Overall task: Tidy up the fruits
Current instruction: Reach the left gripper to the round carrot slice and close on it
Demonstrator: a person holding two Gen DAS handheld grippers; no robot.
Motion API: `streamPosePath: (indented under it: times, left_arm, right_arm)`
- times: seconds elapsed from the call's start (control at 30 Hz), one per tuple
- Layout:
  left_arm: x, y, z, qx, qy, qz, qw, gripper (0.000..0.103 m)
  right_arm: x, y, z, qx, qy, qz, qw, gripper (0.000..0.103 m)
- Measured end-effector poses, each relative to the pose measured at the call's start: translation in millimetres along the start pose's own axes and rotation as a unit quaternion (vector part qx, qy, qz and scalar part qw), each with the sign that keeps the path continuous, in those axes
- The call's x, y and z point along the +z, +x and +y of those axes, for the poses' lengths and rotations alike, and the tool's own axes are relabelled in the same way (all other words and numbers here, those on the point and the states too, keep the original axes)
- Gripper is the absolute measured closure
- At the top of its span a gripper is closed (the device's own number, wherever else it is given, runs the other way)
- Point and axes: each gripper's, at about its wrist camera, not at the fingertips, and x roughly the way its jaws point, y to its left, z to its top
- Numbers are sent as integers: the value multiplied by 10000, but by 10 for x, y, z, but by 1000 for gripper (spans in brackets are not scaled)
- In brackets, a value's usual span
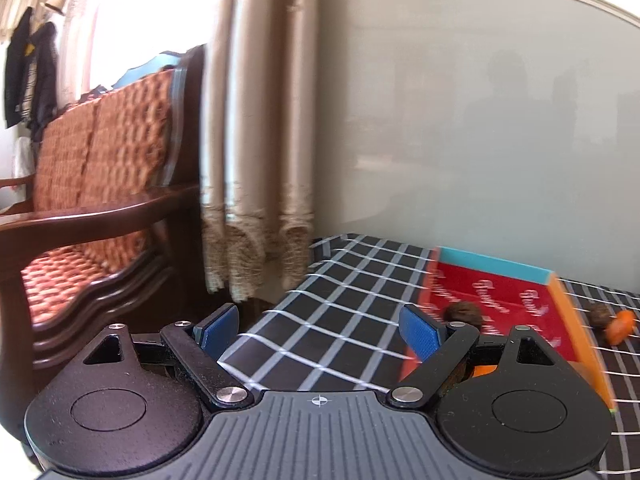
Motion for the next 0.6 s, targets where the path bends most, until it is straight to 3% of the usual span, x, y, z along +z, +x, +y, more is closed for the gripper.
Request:
streamPosePath:
  times: [0.07, 0.27, 0.6]
  left_arm:
    - [0, -26, -148, -116, 69, -20, 9999, 16]
    - [-10, -124, -622, -492, 316, -93, 9982, 11]
    - [-89, -250, -1385, -1224, 641, -44, 9904, 6]
  right_arm:
    - [-5, 13, -198, -196, 155, 6, 9997, 0]
    - [22, 119, -646, -33, 478, 620, 9969, 0]
    - [-79, 89, -1239, -278, 897, 841, 9920, 0]
